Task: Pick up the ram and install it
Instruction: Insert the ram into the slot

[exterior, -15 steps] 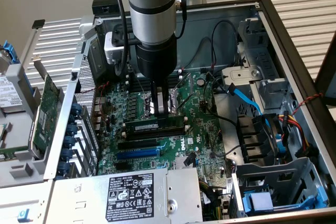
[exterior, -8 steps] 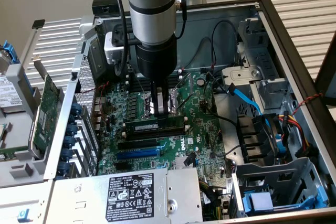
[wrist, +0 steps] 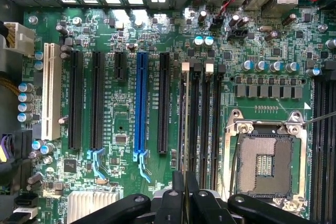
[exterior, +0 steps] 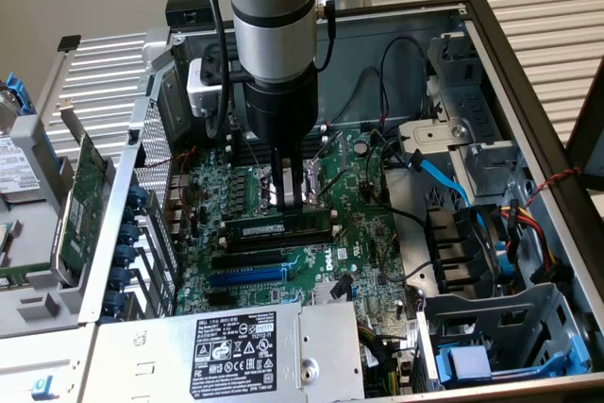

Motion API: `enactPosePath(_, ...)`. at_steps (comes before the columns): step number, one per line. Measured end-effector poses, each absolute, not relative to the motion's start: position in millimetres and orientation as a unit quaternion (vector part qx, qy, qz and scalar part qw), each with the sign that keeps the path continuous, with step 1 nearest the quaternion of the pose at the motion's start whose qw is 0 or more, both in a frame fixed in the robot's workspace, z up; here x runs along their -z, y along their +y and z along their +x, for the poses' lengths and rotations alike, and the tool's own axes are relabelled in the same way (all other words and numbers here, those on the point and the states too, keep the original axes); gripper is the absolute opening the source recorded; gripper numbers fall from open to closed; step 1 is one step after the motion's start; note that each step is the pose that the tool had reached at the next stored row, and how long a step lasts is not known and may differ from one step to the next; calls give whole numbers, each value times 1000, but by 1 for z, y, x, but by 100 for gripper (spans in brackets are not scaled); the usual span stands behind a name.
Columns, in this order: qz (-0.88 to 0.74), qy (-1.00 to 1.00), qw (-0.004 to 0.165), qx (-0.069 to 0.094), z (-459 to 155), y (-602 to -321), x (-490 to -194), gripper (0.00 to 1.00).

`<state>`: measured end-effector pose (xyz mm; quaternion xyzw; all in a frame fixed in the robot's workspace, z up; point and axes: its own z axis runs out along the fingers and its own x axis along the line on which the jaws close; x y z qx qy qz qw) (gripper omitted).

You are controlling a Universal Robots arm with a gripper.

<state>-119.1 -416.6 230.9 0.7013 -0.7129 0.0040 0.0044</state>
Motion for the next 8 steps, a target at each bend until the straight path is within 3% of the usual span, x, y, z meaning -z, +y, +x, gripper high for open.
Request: enactPosePath(8, 701, -713, 4, -4, -119, -417, -228, 13)
